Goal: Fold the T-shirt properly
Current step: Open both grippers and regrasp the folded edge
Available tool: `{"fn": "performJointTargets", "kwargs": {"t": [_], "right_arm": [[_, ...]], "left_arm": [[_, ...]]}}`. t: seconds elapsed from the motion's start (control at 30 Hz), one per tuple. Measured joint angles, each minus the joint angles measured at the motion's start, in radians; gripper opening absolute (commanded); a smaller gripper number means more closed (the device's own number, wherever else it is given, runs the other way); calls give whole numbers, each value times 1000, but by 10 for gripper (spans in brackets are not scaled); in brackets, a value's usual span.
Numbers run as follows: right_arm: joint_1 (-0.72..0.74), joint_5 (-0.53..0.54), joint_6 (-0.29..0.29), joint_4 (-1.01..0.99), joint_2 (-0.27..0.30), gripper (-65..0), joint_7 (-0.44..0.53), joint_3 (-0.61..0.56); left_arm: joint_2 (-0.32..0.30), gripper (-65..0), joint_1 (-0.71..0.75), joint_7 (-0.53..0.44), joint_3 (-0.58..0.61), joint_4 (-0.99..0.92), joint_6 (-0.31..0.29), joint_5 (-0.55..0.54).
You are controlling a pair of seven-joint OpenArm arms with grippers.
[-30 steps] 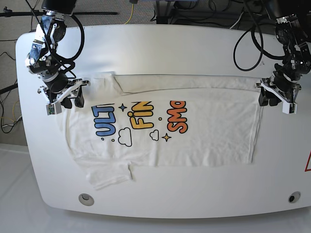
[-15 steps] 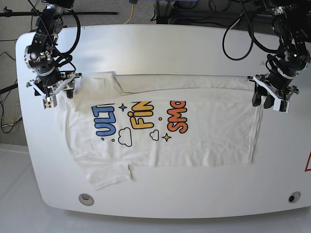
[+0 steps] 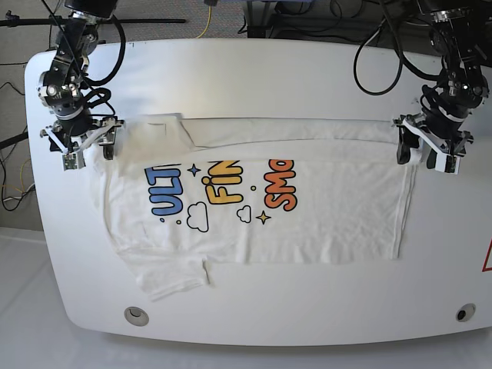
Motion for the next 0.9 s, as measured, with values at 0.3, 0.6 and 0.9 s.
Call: {"fn": "performJointTargets", "kwargs": {"t": [0.3, 0.6, 0.9], "right_arm": [[14, -7, 35, -126, 3, -229, 39, 6], [43, 8, 53, -222, 3, -232, 53, 5], [48, 20, 53, -253, 6, -228, 68, 13]], "left_arm": [[4, -299, 8, -63, 15, -2, 4, 68], [18, -302, 3, -95, 42, -50, 14, 127], [26, -276, 7, -93, 53, -116, 14, 121]]}}
